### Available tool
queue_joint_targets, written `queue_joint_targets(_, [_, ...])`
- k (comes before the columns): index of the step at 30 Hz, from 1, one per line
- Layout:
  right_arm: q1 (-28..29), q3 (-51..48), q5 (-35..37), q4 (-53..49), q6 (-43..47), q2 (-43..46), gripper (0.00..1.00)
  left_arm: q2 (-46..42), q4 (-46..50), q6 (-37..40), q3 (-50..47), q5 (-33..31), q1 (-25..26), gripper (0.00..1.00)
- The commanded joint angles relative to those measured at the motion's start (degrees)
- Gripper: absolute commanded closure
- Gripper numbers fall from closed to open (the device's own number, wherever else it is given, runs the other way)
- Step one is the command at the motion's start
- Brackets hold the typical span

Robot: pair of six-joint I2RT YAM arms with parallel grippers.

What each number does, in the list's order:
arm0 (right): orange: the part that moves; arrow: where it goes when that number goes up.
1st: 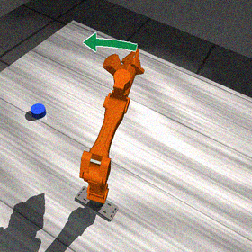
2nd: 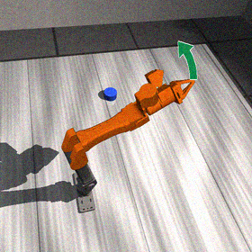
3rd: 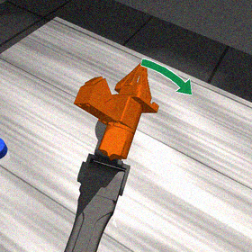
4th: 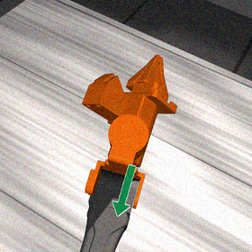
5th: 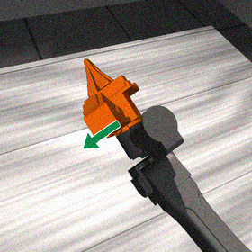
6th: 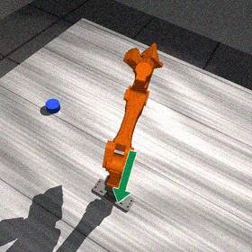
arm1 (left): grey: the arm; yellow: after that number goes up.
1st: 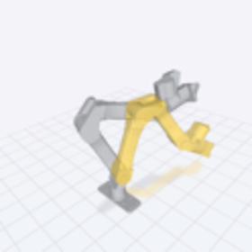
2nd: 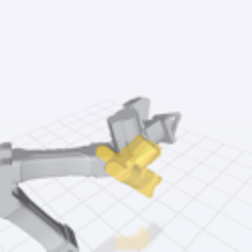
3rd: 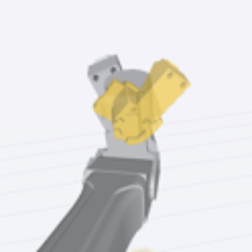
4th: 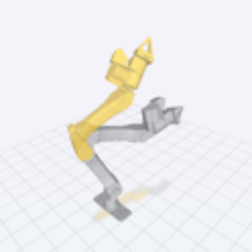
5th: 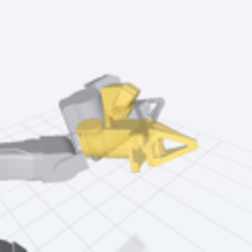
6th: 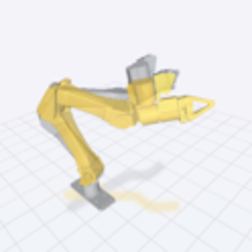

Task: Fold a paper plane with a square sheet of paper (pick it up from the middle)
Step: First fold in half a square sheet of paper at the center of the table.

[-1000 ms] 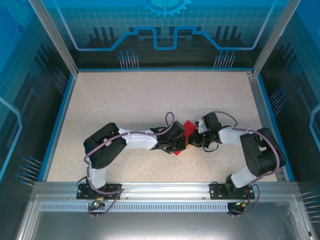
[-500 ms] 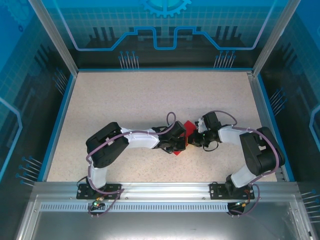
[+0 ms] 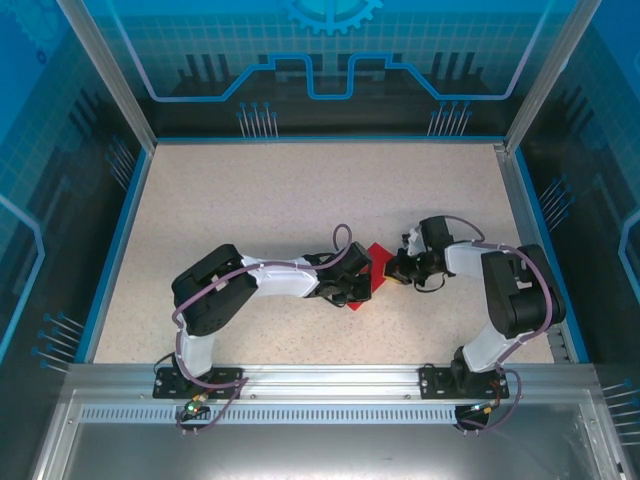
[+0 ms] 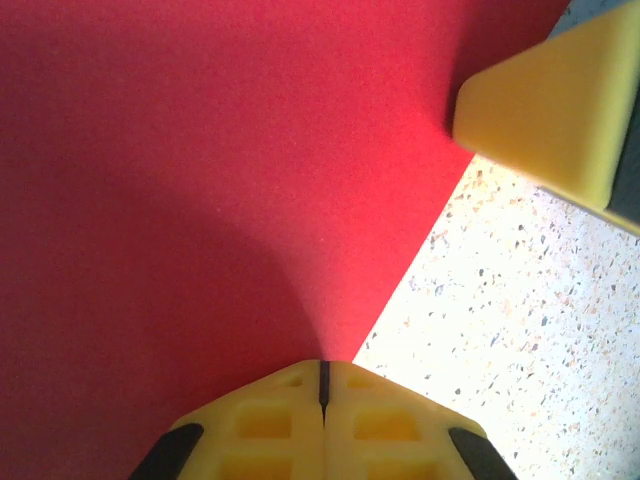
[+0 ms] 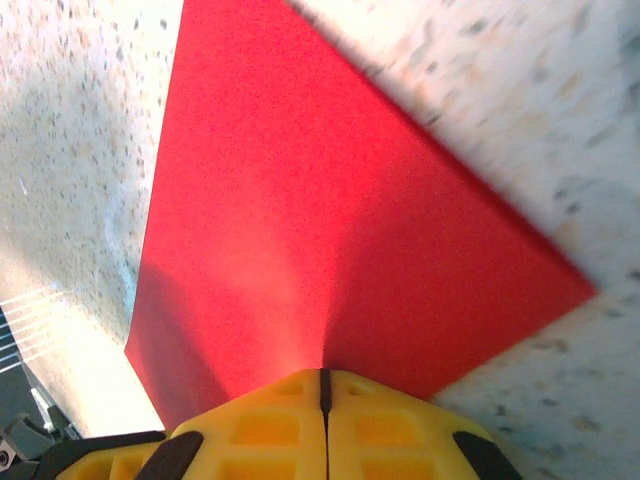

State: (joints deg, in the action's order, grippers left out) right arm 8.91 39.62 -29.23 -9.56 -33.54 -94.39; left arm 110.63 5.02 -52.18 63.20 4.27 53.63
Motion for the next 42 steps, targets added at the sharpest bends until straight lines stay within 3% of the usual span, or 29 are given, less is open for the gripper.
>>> queue_joint_targets(1, [-2.3, 2.9, 5.5, 0.5, 0.5, -1.4, 0.94, -0.1, 6.0, 0.4, -2.3, 1.5, 0.2, 1.0])
queue_joint_targets(8, [-2.9, 5.1, 5.7, -0.6, 0.0, -2.6, 0.94, -0.7, 7.0, 0.3, -3.0, 0.4, 0.2, 1.0])
queue_joint_targets(13, [-1.7, 4.0, 2.0, 0.9, -0.2, -1.4, 0.94, -2.4, 8.7, 0.9, -3.9, -1.0, 0.1, 1.0])
queue_joint_targets(20, [2.6, 1.4, 2.9, -1.1, -0.7, 7.7, 0.92, -4.3, 9.7, 1.2, -5.2, -1.5, 0.0, 1.0])
queue_joint_targets(26, [8.6, -3.3, 4.1, -1.2, -3.7, 10.4, 0.92, -4.5, 10.0, 1.2, -4.8, -1.6, 0.0, 1.0])
queue_joint_targets(32, [11.9, -5.3, 4.8, 0.9, -5.2, 8.1, 0.92, -5.1, 11.0, 1.3, -5.2, -2.2, 0.0, 1.0])
queue_joint_targets(42, [9.6, -5.0, 7.4, 1.8, -3.9, 2.7, 0.93, -6.1, 11.5, 1.0, -6.6, -2.7, 0.1, 1.0])
